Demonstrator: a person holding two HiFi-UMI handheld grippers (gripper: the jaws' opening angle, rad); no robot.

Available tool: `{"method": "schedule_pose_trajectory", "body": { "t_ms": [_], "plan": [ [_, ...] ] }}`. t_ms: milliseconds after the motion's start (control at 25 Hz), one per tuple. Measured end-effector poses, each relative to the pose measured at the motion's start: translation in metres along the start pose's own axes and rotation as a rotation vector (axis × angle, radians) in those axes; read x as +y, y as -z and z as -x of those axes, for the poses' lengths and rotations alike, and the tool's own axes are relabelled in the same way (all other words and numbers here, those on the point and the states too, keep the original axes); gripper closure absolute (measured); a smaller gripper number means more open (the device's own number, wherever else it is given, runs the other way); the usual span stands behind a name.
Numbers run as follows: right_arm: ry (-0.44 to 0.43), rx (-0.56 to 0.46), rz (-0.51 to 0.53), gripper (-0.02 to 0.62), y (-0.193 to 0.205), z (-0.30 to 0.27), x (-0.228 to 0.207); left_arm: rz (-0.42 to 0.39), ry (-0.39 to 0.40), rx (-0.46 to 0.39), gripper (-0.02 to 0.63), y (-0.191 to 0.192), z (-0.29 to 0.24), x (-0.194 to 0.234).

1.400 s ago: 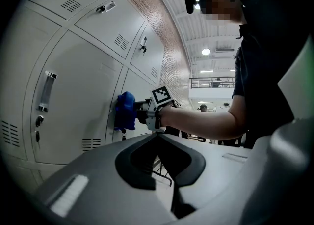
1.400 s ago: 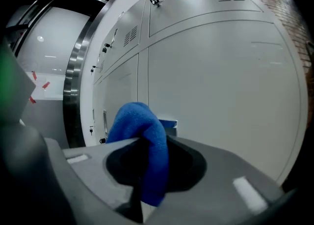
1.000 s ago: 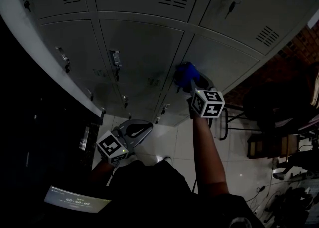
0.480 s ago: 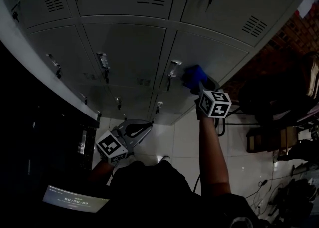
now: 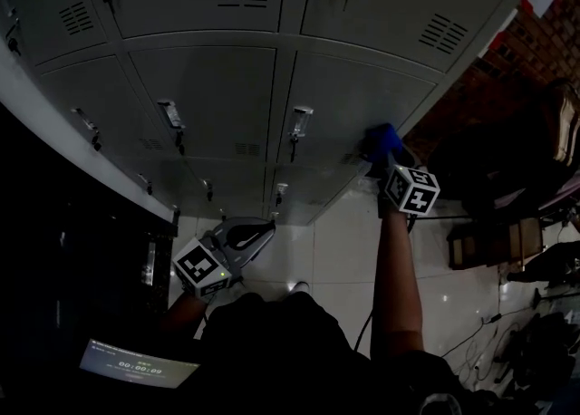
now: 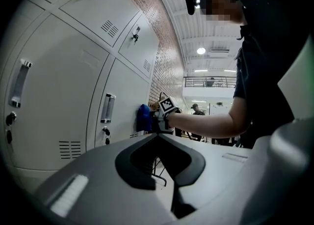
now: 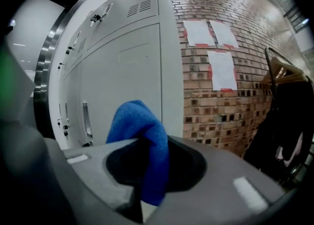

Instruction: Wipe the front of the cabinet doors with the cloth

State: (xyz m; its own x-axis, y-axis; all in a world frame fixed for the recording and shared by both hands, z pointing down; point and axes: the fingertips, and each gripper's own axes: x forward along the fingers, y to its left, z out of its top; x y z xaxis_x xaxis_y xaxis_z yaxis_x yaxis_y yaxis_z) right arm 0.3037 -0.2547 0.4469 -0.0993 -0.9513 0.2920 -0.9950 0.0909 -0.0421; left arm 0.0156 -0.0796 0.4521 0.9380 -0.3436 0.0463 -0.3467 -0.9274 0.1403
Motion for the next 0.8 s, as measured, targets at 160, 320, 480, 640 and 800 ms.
{"method": "schedule_pose_trajectory", "body": {
  "t_ms": [160,320,480,640,800],
  "plan": [
    [0.045,0.010,-0.014,0.526,0.006,0.005,-0.022,-0.005,0.004,0.000,0.603,0.001,-0.004,-0.001],
    [0.083,0.011,-0.026,0.526,0.009,0.009,-0.037,-0.005,0.003,-0.002,0.603,0.001,-0.004,-0.001],
    [0.098,0.004,-0.037,0.526,0.013,0.013,-0.040,-0.002,0.001,-0.002,0.603,0.002,-0.001,-0.003],
    [0.056,0.009,-0.026,0.526,0.022,0.012,-0.009,0.003,-0.006,0.002,0.603,0.004,0.004,-0.001],
    [-0.039,0.013,-0.004,0.526,0.029,0.003,0.049,0.002,-0.012,0.001,0.603,0.005,0.010,0.001]
  ]
}}
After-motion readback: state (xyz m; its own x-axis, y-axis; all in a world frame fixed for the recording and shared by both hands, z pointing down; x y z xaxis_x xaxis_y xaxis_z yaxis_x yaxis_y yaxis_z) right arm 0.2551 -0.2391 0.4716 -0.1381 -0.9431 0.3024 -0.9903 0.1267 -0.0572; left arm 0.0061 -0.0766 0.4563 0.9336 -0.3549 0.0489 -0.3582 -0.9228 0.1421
